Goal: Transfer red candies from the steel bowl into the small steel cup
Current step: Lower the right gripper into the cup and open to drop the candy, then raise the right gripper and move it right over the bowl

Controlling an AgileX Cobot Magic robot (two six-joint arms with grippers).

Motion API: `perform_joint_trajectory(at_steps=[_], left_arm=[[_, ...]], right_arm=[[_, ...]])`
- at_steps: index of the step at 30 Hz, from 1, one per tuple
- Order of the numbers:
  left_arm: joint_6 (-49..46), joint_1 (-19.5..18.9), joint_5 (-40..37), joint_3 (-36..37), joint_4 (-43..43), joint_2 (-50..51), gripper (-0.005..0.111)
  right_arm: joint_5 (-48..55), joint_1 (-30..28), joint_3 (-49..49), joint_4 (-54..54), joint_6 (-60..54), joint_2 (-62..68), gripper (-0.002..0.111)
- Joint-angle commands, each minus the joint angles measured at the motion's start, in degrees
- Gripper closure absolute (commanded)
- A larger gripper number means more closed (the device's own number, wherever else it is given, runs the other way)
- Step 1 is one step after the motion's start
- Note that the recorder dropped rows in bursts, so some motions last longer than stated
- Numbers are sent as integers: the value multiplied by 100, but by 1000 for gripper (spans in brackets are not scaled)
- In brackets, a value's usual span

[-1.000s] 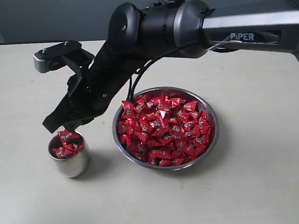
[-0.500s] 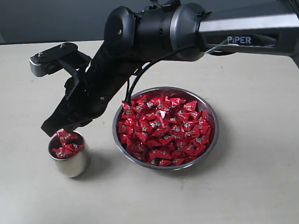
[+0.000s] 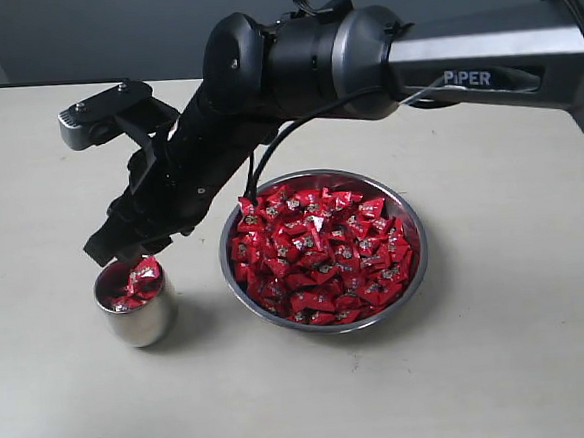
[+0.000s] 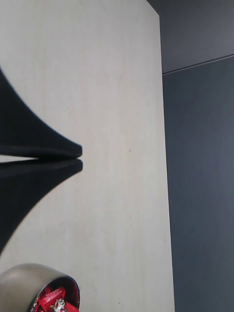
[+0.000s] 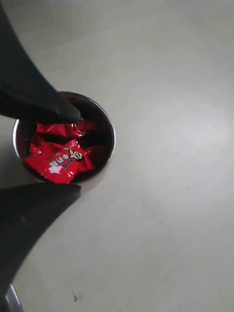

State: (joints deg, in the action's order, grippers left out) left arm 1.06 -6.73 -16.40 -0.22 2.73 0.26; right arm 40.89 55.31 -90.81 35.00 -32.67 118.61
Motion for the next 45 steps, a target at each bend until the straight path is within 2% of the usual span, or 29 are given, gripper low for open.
perform_joint_trajectory(at_steps=[1, 4, 9, 12, 20, 23, 27, 29, 38, 42, 45], left_arm=[[6, -3, 9, 22, -13, -26, 106], [6, -3, 9, 22, -13, -26, 106], [6, -3, 9, 22, -13, -26, 106], [6, -3, 9, 22, -13, -26, 106], [6, -3, 9, 22, -13, -26, 106], [6, -3, 9, 22, -13, -26, 106], [6, -3, 9, 22, -13, -26, 106], [6, -3, 9, 22, -13, -26, 106], [6, -3, 9, 22, -13, -26, 106], [6, -3, 9, 22, -13, -26, 106], [6, -3, 9, 22, -13, -26, 106]], right_arm=[[-49, 3, -44, -20, -30, -5, 79], [-49, 3, -44, -20, -30, -5, 83], [-73, 3, -44, -114, -30, -82, 76], [-129, 3, -44, -276, 38, -186, 75], [-278, 3, -44, -2506, 1767, -504, 76], [-213, -10, -44, -3154, 2124, -640, 84], [-162, -289, -44, -3149, 2187, -747, 104], [-98, -487, -31, -3128, 2242, -806, 109], [156, -1379, 83, -3020, 2468, -1158, 109], [-306, -1615, 739, -2775, 2439, -1388, 109], [-879, -1767, 1524, -2321, 1967, -1552, 109]])
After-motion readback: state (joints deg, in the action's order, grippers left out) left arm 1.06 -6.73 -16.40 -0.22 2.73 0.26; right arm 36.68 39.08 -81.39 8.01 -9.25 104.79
